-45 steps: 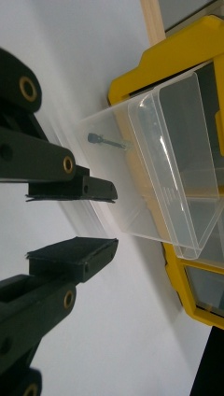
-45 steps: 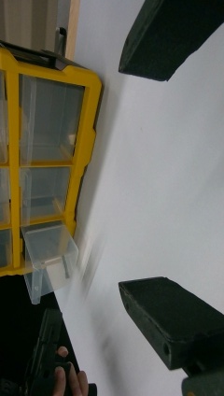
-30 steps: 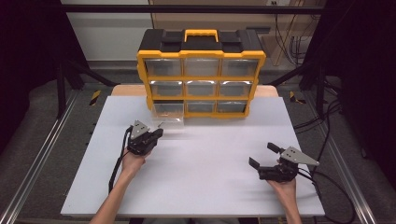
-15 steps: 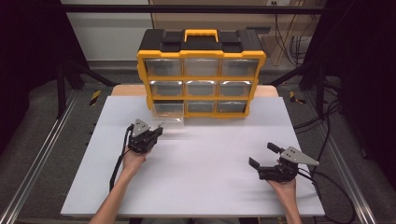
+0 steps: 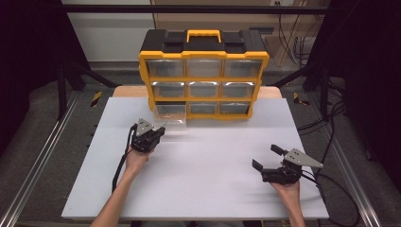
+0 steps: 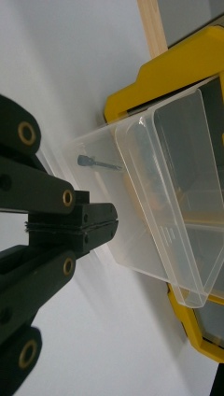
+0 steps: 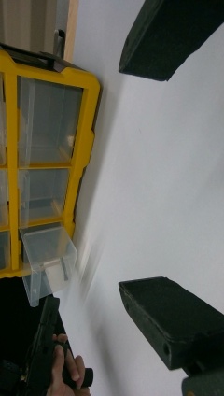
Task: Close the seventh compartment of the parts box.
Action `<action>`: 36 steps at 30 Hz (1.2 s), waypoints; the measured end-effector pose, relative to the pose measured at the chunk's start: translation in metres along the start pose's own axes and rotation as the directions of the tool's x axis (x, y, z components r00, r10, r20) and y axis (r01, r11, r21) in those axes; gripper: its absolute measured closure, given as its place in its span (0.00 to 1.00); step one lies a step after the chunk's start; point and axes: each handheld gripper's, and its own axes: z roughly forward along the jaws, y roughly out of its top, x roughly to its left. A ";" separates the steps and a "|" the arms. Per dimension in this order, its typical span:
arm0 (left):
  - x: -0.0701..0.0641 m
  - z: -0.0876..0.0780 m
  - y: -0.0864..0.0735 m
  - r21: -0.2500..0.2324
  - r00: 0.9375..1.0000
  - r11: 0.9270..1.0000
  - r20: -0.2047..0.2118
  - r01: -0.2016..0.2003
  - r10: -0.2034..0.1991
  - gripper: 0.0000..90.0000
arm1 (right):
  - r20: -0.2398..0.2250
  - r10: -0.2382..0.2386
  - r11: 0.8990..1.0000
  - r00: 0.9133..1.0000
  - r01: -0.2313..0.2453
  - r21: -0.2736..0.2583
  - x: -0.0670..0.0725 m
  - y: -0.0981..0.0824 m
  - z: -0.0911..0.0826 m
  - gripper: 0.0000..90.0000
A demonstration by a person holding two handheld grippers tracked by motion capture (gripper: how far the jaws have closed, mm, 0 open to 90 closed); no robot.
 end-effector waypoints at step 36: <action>0.008 0.022 0.005 0.016 0.999 1.000 -0.036 0.015 -0.014 0.99 | -0.001 0.007 1.000 1.000 -0.007 0.003 0.001 0.000 0.000 0.00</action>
